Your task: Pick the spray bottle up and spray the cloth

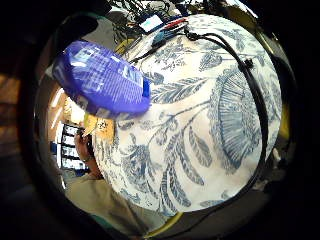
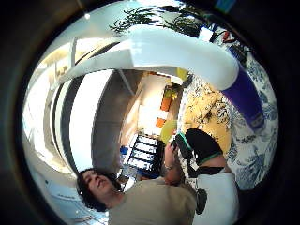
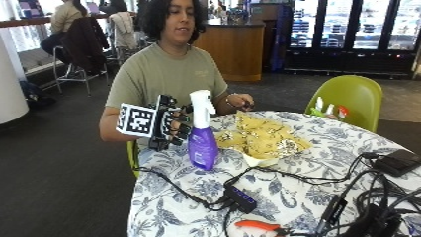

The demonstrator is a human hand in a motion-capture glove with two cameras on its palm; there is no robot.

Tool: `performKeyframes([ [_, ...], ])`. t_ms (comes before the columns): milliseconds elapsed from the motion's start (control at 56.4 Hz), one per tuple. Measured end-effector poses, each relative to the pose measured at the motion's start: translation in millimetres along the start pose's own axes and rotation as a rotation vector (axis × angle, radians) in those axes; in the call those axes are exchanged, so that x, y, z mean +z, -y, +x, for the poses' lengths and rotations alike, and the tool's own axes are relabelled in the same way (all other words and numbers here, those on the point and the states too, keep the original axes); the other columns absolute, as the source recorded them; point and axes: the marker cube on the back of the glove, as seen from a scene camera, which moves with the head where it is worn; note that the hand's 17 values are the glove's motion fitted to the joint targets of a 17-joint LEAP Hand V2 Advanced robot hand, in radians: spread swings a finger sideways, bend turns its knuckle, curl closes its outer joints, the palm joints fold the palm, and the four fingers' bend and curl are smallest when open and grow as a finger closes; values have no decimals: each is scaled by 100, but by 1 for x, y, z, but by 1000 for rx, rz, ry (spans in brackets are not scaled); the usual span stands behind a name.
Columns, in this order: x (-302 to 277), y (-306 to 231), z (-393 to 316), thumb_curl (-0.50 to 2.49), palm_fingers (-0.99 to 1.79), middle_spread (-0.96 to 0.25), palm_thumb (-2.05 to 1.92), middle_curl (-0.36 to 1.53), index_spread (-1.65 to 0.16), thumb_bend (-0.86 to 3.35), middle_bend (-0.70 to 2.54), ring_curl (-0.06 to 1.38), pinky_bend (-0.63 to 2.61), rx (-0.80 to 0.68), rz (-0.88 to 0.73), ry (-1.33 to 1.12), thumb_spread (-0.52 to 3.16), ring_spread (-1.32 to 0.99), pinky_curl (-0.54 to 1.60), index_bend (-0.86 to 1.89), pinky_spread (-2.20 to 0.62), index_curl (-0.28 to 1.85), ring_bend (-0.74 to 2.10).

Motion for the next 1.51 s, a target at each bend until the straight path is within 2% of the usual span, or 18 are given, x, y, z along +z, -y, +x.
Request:
performKeyframes([
  [124,5,10,-1,37,38,1,78,34,-32,-3,18,32,44,-8,93,59,95,-4,35,10,16,20,44],
  [213,4,18,-1,39,87,-4,83,37,-30,0,28,34,47,-106,220,91,100,-10,34,12,1,20,58],
  [266,1,18,-2,43,104,-9,92,40,-29,4,30,37,53,-126,252,110,98,-14,37,14,-7,22,65],
  [390,-4,26,-5,51,113,-16,105,49,-29,9,40,46,59,-96,341,115,93,-18,46,25,-12,30,69],
  [479,-6,21,-2,58,116,-19,116,57,-30,17,54,51,60,-194,328,38,98,-22,51,45,-11,39,70],
  [586,-11,18,-5,66,125,-22,125,67,-29,23,72,57,68,-198,355,-34,92,-25,58,60,-11,48,77],
  [781,-16,10,-7,78,117,-23,124,81,-26,29,90,70,87,-88,221,39,79,-27,75,78,-9,62,93],
  [905,-22,3,-2,78,98,-22,113,84,-25,17,84,74,85,-49,234,0,71,-25,79,78,-11,67,95],
  [958,-26,-6,-1,74,97,-19,102,77,-24,6,74,72,77,-40,219,-17,71,-24,76,69,-14,66,91],
  [1011,-33,-25,-2,70,84,-16,98,68,-25,1,56,68,70,54,112,-19,74,-21,71,56,-17,61,85],
  [1065,-39,-41,-1,68,74,-13,96,63,-26,-2,47,64,64,63,55,-16,78,-18,67,47,-16,58,77],
  [1100,-44,-50,0,66,66,-12,95,59,-27,-3,41,61,60,61,23,-15,80,-16,64,42,-13,54,70],
  [1118,-46,-54,0,65,52,-11,94,58,-29,-4,37,58,57,63,16,-15,81,-15,62,37,-9,52,63],
  [1224,-55,-69,2,60,37,-7,89,50,-33,-5,27,50,53,29,94,-17,85,-10,55,23,3,45,48],
  [1331,-69,-95,-2,55,34,-4,84,46,-36,-4,19,43,50,109,72,-6,86,-6,49,15,11,39,39],
  [1384,-74,-101,-2,53,32,-2,83,44,-37,-4,18,42,50,61,130,-11,87,-5,47,14,14,37,36],
  [1455,-79,-105,3,50,29,-1,81,42,-38,-4,18,40,48,-141,228,-40,87,-3,45,13,17,35,34],
  [1508,-85,-117,1,49,28,-1,81,41,-38,-4,18,39,47,-133,185,-45,87,-2,44,13,19,33,34],
])
